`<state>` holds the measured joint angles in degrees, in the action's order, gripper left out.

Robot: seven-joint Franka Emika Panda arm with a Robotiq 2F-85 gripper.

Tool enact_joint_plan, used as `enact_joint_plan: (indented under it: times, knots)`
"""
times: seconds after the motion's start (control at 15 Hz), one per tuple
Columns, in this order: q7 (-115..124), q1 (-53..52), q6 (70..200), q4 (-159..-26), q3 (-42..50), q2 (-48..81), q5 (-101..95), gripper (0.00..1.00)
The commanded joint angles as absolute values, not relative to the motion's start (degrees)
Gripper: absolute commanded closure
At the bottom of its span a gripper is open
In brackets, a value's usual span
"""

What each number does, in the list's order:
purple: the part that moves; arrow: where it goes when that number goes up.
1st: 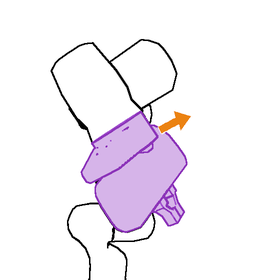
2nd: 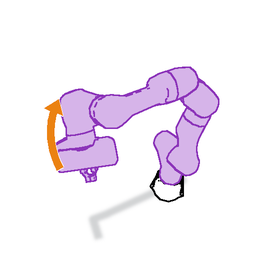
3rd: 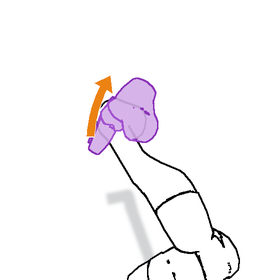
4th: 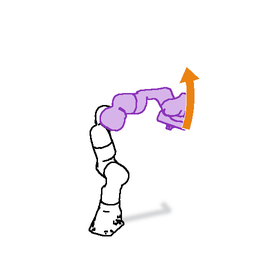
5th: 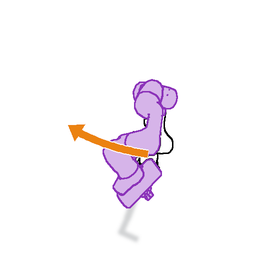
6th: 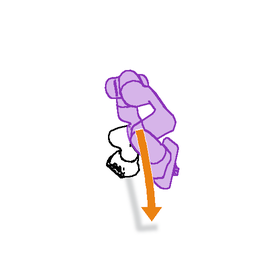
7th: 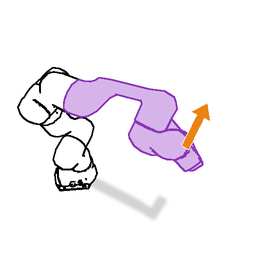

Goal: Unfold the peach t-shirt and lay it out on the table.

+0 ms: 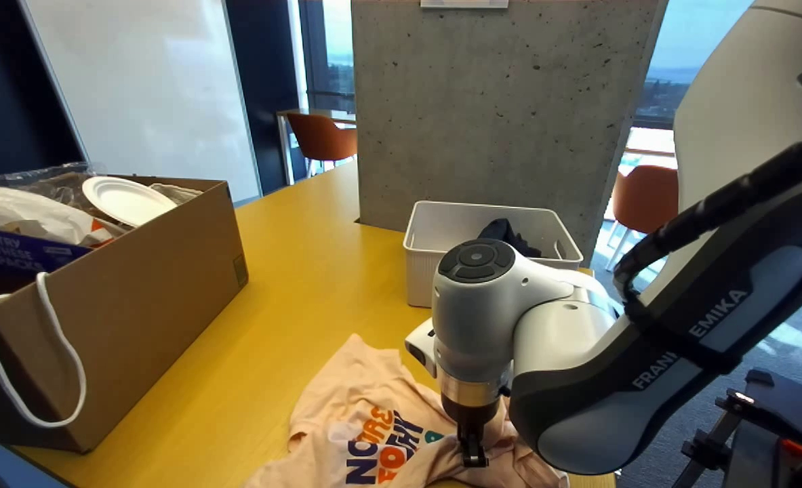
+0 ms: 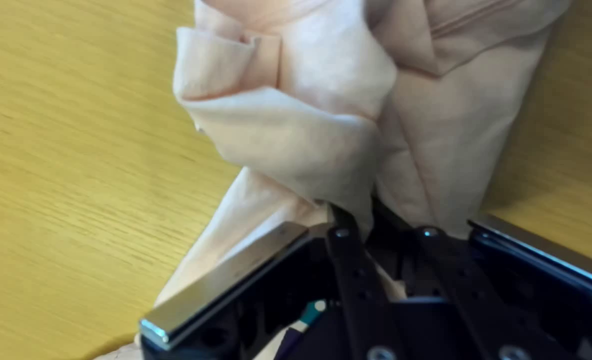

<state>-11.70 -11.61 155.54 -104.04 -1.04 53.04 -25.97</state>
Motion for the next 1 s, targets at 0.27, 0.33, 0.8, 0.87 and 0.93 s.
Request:
enact_joint_plan:
  times: [0.27,0.33,0.8,0.87,0.93]
  knots:
    - [-3.88,-16.56,156.88,-117.35,0.97,42.75,-25.30,0.98]
    - [-1.77,-18.08,156.69,-119.49,1.86,40.60,-25.82,0.98]
    - [-0.10,-19.90,158.36,-124.43,0.45,33.06,-25.91,0.98]
    - [-0.98,-19.82,159.38,-124.33,-0.55,32.71,-25.86,0.98]
    - [-2.45,-19.60,160.61,-124.08,-1.92,32.52,-25.79,0.98]
